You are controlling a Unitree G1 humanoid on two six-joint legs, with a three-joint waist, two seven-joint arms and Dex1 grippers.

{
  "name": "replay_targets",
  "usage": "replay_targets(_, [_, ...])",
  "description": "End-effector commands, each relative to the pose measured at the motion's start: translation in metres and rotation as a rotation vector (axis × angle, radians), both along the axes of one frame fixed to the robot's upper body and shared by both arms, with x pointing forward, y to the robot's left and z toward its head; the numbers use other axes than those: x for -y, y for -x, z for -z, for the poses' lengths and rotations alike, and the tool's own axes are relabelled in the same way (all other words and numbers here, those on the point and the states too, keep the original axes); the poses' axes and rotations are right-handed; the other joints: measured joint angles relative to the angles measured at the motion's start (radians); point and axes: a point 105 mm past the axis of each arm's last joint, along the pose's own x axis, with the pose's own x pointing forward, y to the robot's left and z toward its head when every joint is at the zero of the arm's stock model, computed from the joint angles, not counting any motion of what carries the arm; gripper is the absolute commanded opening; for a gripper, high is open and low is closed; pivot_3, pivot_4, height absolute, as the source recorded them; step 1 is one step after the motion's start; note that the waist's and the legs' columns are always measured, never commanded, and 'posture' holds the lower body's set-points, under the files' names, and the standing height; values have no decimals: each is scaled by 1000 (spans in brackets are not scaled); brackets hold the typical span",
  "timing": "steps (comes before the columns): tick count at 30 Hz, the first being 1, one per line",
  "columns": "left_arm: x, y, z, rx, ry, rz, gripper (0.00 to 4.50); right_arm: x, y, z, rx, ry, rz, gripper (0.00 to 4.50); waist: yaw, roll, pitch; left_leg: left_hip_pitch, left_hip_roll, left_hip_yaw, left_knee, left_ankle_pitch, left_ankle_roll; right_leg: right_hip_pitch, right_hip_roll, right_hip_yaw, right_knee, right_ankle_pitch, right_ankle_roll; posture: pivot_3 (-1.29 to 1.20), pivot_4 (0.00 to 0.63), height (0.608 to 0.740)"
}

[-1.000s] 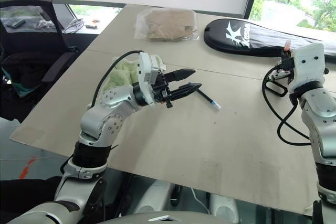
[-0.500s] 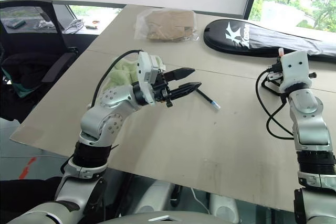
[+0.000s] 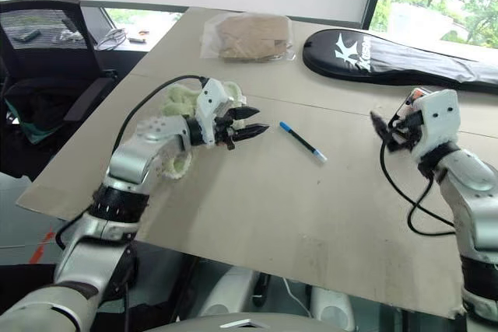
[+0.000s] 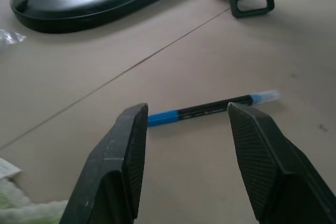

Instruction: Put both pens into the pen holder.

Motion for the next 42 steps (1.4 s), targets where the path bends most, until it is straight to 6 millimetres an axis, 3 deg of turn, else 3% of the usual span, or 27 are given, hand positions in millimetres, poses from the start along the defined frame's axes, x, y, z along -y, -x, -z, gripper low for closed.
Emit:
replay_targets(1, [9, -8, 2, 30, -118, 165, 2487, -17, 27, -5, -86, -43, -139, 4429, 2, 0, 0, 0, -1, 0, 0, 0, 0, 1, -2, -1, 0, 0, 0, 0, 150, 740])
replay_targets(5, [22, -32, 11, 25, -302, 260, 2487, -32, 40, 10, -168, -43, -190, 4429, 11, -2, 1, -1, -1, -2, 2, 0, 1, 3, -3, -4, -4, 0, -1, 0, 150, 740])
replay_targets(8, [36, -42, 7, 60, -389, 292, 2487, -37, 44, 14, -173, -53, -175, 4429, 6, -3, 1, -4, -1, -2, 3, -2, 2, 2, -6, -8, -5, 1, 2, 0, 150, 740])
replay_targets(11, [50, -44, 6, 81, -471, 326, 2487, -41, 47, 17, -172, -58, -159, 4429, 1, -3, 1, -9, -1, -2, 6, -3, 4, -1, -5, -10, -5, 2, 4, 0, 150, 740])
replay_targets(13, [57, -45, 15, 93, -574, 340, 2487, -44, 49, 19, -170, -62, -135, 4429, -2, -3, 1, -16, -1, -3, 9, -3, 5, -7, -2, -11, -4, 4, 7, 0, 150, 740])
replay_targets(18, [68, -46, 37, 109, -714, 326, 2487, -48, 53, 21, -161, -87, -81, 4429, 0, -3, 1, -17, -3, -3, 10, -3, 5, -8, -2, -11, -2, 4, 8, 0, 150, 740])
replay_targets(20, [65, -44, 50, 72, -766, 333, 1918, -49, 56, 21, -160, -99, -69, 4500, 0, -3, 1, -17, -3, -3, 11, -3, 6, -7, -2, -11, -2, 5, 9, 0, 150, 740])
replay_targets(21, [63, -40, 55, 26, -771, 348, 1617, -50, 58, 21, -160, -108, -61, 4500, 0, -3, 1, -16, -3, -3, 11, -3, 6, -6, -2, -12, -2, 4, 10, 0, 150, 740])
replay_targets(24, [66, -28, 53, -117, -649, 405, 128, -53, 64, 24, -166, -133, -44, 4500, -1, -1, -2, -14, -2, -4, 12, -3, 6, -4, -2, -12, -2, 3, 13, 0, 150, 740])
replay_targets(31, [66, -22, 26, -204, -399, 444, 51, -63, 71, 27, -192, -295, -61, 4500, -2, -2, -1, -16, -2, -5, 13, -3, 6, -5, -1, -13, -2, 5, 9, 0, 150, 740])
replay_targets(34, [64, -33, 18, -101, -373, 379, 51, -62, 69, 34, -217, -292, -67, 4500, -2, -2, -1, -16, -3, -5, 13, -3, 6, -5, -1, -13, -1, 5, 9, 0, 150, 740])
replay_targets(38, [77, -47, -14, 18, -179, 271, 976, -68, 46, 49, -254, -124, -107, 4500, -4, -2, -1, -15, -3, -4, 15, -3, 6, -5, -1, -12, 0, 5, 9, 0, 150, 740])
replay_targets(42, [78, -50, -31, 84, -20, 235, 2755, -81, 12, 69, -306, -11, -115, 4500, -8, -2, -1, -15, -2, -5, 17, -3, 5, -5, -1, -13, 4, 4, 10, 0, 150, 740])
